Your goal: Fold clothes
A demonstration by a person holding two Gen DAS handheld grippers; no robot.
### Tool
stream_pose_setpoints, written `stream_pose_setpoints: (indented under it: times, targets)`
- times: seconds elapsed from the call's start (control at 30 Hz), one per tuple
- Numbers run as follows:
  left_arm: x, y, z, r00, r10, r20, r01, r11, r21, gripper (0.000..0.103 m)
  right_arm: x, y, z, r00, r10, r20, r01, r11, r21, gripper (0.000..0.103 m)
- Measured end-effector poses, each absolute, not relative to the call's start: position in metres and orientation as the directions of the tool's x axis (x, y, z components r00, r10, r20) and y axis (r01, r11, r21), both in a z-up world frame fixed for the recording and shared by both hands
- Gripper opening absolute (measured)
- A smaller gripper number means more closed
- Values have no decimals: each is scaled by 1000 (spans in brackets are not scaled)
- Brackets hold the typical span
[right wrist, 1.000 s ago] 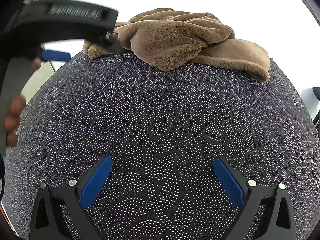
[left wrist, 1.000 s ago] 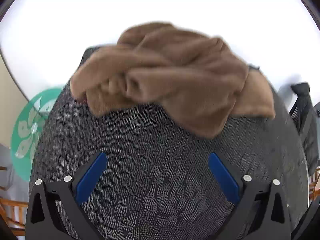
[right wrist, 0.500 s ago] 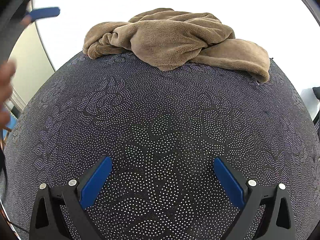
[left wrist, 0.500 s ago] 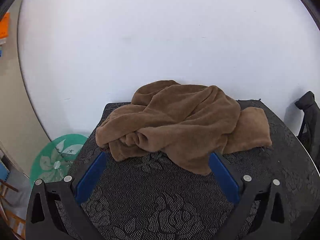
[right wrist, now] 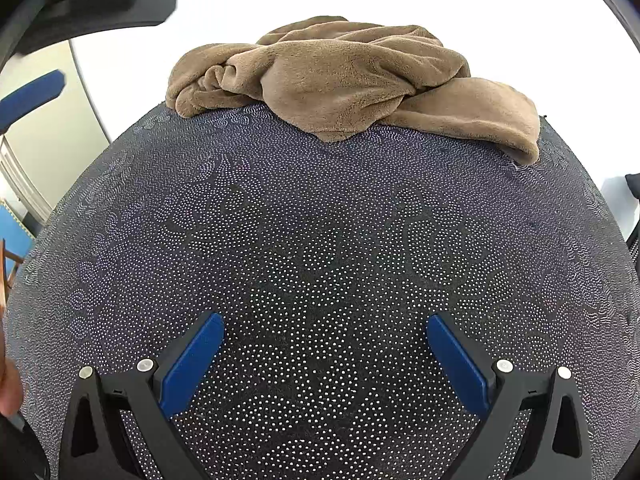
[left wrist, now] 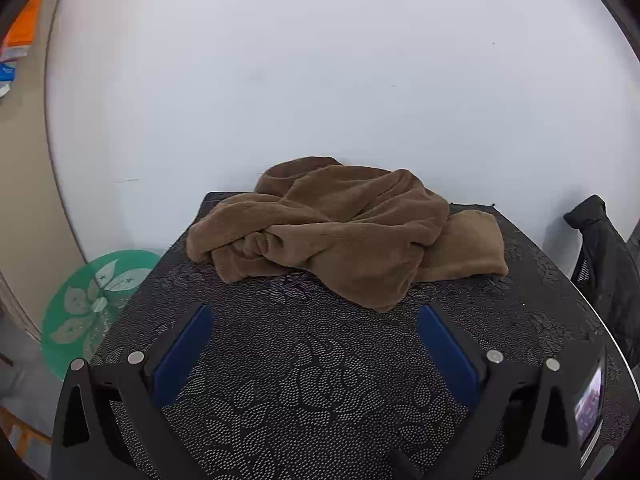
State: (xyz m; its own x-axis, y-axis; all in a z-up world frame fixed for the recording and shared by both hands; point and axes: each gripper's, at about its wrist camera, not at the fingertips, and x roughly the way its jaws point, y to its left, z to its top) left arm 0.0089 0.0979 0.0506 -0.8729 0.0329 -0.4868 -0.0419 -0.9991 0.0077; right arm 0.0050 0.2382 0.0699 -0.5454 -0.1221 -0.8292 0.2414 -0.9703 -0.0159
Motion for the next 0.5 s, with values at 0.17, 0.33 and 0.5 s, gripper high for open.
stream_pose_setpoints:
  times: [0.17,0.33,0.5]
  targets:
    - [19,72,45,-878,24,-478,-29,-1000,4,103,3,238,70,-545,-122,-830,242,-970,-16,103]
    - [35,65,39,-884,2,-468,-18,-999,29,103,2,238,69,-545,-122,-830,242,-970,-16,103]
    - [32,61,19,-858,22,-513,-19,-1000,-10,103,3,238,69,-545,-122,-829,241,-970,-16,103]
